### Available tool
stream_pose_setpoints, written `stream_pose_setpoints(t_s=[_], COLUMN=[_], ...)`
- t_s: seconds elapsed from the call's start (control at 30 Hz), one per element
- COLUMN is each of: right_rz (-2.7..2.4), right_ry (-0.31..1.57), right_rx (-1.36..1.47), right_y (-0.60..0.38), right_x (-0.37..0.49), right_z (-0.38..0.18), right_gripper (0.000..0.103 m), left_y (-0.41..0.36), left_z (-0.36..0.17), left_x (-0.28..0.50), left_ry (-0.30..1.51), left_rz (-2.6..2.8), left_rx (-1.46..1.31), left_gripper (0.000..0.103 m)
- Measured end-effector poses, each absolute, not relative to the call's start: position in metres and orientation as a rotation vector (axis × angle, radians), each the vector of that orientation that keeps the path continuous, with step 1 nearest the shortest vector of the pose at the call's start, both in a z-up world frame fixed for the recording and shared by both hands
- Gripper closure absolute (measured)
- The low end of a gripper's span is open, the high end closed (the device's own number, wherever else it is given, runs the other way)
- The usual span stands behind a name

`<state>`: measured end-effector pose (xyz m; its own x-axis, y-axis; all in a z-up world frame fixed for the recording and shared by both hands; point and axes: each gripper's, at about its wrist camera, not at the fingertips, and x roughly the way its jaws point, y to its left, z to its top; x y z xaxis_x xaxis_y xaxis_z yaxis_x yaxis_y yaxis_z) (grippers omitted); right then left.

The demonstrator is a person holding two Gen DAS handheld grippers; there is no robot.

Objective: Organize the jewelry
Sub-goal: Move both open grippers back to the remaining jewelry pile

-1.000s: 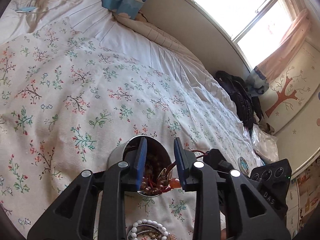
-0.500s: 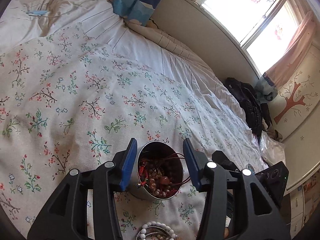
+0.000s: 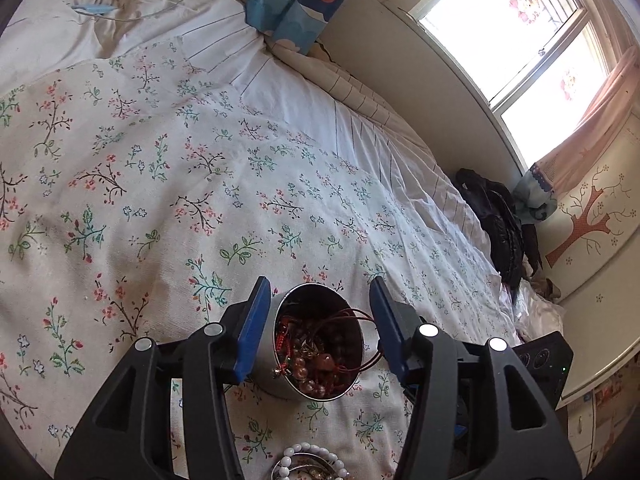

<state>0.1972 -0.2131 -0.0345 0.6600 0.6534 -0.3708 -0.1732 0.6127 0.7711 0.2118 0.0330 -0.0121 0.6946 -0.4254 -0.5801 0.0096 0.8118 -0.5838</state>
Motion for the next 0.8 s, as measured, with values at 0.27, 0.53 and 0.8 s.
stream_pose_setpoints(t_s=[0.27, 0.53, 0.8], right_rz=[0.719, 0.634, 0.414], right_ry=[0.837, 0.698, 0.679], right_rx=[0.875, 0.968, 0.858], right_y=[-0.188, -0.220, -0.238], right_x=[0.216, 0.208, 0.199], right_z=[-0.059, -0.048, -0.033], right_gripper=[0.028, 0.021, 0.019], left_y=[0.047, 0.054, 0.026], left_z=[-0.009, -0.008, -0.001], left_x=[0.208, 0.207, 0.206], left_ry=[0.745, 0.736, 0.747], left_rz=[-0.233, -0.213, -0.147], left_rx=[-0.629, -0.649, -0.422], left_gripper=[0.053, 0.051, 0.044])
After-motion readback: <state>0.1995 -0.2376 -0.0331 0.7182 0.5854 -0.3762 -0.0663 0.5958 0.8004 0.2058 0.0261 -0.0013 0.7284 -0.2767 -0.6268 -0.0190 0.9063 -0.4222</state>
